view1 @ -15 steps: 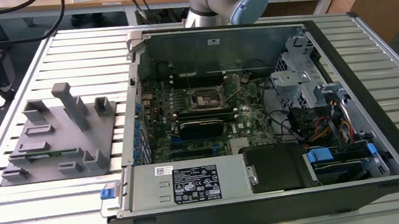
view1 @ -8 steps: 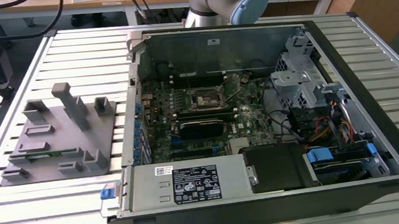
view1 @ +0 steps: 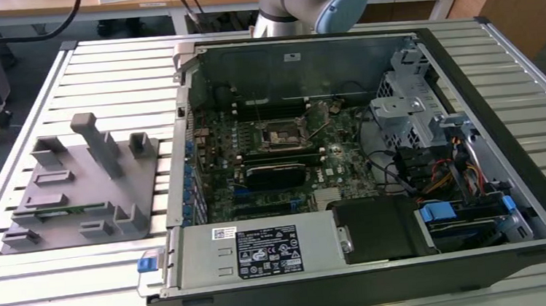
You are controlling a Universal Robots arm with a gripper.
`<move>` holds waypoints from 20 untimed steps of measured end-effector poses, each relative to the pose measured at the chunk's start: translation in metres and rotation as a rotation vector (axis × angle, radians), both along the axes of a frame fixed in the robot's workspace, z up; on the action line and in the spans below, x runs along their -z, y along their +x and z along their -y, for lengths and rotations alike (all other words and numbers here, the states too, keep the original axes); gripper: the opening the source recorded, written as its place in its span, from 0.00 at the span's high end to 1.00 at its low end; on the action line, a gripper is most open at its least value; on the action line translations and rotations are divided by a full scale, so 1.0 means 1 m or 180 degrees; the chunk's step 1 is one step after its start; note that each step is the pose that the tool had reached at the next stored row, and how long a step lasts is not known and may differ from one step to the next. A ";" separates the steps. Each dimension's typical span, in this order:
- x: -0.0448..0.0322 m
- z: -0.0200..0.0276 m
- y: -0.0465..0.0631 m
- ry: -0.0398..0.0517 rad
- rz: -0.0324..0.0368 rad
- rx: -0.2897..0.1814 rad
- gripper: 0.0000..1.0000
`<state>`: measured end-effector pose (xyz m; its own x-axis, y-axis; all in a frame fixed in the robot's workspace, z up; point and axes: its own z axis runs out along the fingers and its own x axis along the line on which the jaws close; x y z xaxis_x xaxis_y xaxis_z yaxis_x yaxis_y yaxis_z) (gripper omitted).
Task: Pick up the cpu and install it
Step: 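Pick up the cpu and move it towards the insertion slot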
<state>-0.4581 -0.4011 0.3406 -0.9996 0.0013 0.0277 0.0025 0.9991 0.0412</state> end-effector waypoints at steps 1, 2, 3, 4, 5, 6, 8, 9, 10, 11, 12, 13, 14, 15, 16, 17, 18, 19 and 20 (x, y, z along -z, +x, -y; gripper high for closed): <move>-0.0021 0.0000 0.000 0.0000 0.0000 0.0000 0.47; -0.0042 0.0000 0.000 0.0000 0.0000 0.0000 0.47; -0.0062 0.0000 0.000 0.0000 0.0000 0.0000 0.47; -0.0083 0.0000 0.000 0.0000 0.0000 0.0000 0.47; -0.0106 0.0000 0.000 0.0000 0.0000 0.0000 0.47; -0.0132 0.0000 0.000 0.0000 0.0000 0.0000 0.47; -0.0179 0.0000 0.000 0.0000 0.0000 0.0000 0.47; -0.0202 0.0000 0.000 0.0000 0.0000 0.0000 0.47; -0.0226 0.0000 0.000 0.0000 0.0000 0.0000 0.47; -0.0249 0.0000 0.000 0.0000 0.0000 0.0000 0.47; -0.0272 0.0000 0.000 0.0000 0.0000 0.0000 0.47; -0.0295 0.0000 0.000 0.0000 0.0000 0.0000 0.47; -0.0319 0.0000 0.000 0.0000 0.0000 0.0000 0.47; -0.0344 0.0000 0.000 0.0000 0.0000 0.0000 0.47; -0.0368 0.0000 0.000 0.0000 0.0000 0.0000 0.47; -0.0393 0.0000 0.000 0.0000 0.0000 0.0000 0.47; -0.0418 0.0000 0.000 0.0000 0.0000 0.0000 0.47; -0.0443 0.0000 0.000 0.0000 0.0000 0.0000 0.47; -0.0465 0.0000 0.000 0.0000 0.0000 0.0000 0.47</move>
<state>-0.4581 -0.4012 0.3872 -0.9996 0.0014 0.0278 0.0025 0.9991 0.0412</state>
